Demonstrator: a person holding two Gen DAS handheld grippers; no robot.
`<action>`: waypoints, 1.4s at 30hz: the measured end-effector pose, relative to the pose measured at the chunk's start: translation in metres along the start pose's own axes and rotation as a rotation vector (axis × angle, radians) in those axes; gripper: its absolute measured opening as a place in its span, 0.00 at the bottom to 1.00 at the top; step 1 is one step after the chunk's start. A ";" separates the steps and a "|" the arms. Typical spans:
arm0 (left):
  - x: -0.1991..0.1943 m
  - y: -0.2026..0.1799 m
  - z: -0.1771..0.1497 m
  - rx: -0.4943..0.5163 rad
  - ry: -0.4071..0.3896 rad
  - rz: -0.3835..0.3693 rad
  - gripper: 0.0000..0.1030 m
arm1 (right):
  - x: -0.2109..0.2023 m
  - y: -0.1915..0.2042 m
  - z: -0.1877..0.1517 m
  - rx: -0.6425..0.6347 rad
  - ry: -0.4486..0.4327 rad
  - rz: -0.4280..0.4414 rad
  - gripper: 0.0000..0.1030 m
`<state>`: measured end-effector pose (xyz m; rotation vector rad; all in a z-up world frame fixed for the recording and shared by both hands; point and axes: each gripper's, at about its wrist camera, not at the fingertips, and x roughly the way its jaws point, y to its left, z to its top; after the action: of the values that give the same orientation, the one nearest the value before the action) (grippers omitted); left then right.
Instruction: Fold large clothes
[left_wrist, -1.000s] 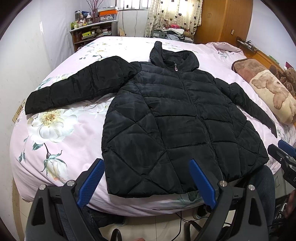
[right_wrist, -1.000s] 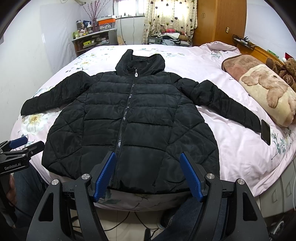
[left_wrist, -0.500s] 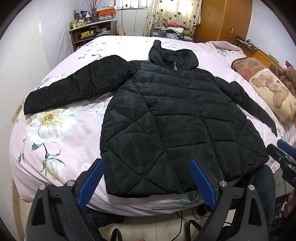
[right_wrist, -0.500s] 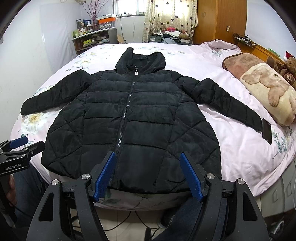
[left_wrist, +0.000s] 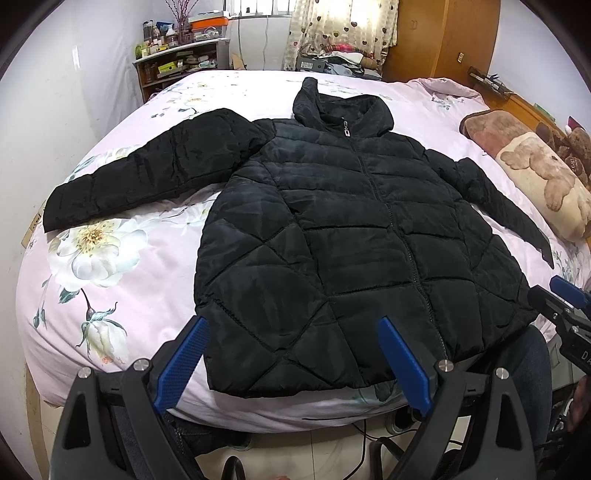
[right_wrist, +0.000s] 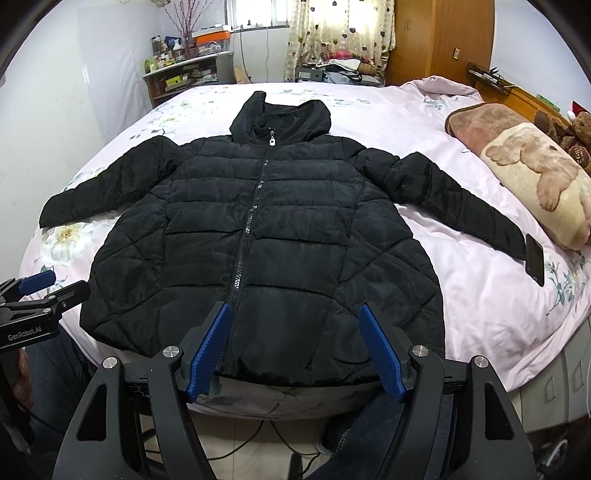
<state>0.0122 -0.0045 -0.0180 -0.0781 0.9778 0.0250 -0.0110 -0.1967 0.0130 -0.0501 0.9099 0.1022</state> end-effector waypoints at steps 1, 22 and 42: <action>0.001 0.000 0.001 0.002 0.002 0.000 0.91 | 0.001 0.000 0.000 0.000 0.003 0.001 0.69; 0.061 0.032 0.046 -0.056 0.021 0.005 0.91 | 0.060 -0.004 0.037 -0.013 0.052 0.021 0.69; 0.144 0.210 0.103 -0.458 -0.040 0.080 0.91 | 0.165 0.018 0.127 -0.084 0.029 0.053 0.69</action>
<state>0.1662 0.2110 -0.0909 -0.4580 0.9200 0.3233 0.1869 -0.1569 -0.0397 -0.1055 0.9362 0.1891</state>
